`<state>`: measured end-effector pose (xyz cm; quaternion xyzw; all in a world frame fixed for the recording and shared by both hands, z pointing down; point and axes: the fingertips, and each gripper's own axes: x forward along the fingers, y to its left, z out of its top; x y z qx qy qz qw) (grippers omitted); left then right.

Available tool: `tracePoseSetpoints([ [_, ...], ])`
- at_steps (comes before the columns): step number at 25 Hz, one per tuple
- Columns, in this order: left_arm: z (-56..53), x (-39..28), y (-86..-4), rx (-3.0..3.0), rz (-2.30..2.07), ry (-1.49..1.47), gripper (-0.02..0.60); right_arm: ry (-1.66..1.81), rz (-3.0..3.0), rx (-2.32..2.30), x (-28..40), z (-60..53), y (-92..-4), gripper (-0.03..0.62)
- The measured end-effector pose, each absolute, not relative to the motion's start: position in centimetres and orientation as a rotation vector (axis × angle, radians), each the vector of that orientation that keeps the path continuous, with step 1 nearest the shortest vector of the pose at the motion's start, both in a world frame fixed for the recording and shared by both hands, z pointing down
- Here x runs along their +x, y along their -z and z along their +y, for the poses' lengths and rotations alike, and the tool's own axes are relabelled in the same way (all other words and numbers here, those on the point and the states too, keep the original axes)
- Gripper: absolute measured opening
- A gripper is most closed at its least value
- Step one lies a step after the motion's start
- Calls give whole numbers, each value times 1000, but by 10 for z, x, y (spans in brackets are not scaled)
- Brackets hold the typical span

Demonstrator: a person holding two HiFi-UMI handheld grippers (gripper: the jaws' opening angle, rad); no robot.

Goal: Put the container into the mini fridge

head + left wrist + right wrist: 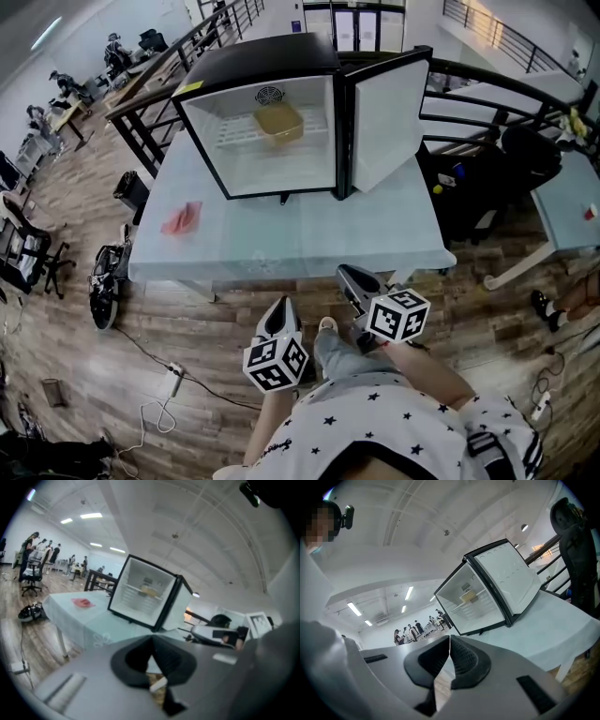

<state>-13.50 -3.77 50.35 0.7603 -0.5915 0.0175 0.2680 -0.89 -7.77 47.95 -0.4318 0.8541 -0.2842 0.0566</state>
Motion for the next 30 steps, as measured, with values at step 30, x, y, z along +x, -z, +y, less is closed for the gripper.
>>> tracePoseSetpoints([
  [30,-42,-132,-506,2050,-1570,-51,6,873,2523,-1306,-9,-80,-479,21],
])
